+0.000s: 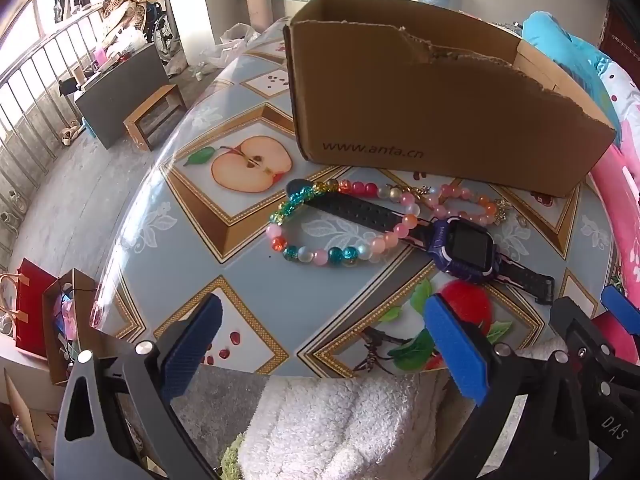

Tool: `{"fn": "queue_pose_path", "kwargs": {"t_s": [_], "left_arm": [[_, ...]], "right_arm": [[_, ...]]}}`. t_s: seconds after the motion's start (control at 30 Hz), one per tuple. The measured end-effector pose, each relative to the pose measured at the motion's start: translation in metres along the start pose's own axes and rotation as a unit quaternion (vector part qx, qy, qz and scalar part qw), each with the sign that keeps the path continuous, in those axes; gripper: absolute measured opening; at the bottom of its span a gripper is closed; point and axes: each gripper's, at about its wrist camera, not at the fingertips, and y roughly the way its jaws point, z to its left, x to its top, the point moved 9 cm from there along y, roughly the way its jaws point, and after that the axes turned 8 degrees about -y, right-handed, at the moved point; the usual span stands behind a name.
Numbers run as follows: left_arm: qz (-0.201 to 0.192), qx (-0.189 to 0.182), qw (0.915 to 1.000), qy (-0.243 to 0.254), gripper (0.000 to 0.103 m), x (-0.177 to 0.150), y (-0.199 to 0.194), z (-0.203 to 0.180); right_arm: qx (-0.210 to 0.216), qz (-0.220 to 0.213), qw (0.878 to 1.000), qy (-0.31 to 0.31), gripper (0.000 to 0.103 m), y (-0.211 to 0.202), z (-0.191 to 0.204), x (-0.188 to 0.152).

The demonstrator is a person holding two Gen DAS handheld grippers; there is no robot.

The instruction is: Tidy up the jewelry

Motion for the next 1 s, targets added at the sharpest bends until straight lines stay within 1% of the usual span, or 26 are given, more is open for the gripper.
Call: {"fn": "queue_pose_path", "kwargs": {"t_s": [0.3,0.37,0.4,0.47,1.0], "left_arm": [[-0.005,-0.004,1.0,-0.002,0.099,0.001,-0.005,0.002],[-0.003,-0.007,1.0,-0.003,0.099,0.0,-0.006,0.004],[0.006,-0.007,1.0,0.0,0.099,-0.005,-0.002,0.006],[0.013,-0.005,0.9999,0.0,0.099,-0.004,0.004,0.001],[0.011,-0.006,0.9999,0.0,0.099,-0.004,0.006,0.001]], "right_arm": [[-0.003,0.001,1.0,-0.001,0.095,-0.002,0.002,0.002],[-0.003,0.001,1.0,-0.001,0.095,-0.001,0.002,0.002],[-0.004,0.001,1.0,-0.001,0.095,-0.001,0.002,0.002],[-0.004,0.001,1.0,-0.001,0.095,-0.001,0.002,0.002],[-0.007,0.0,1.0,-0.004,0.095,-0.004,0.003,0.003]]}}
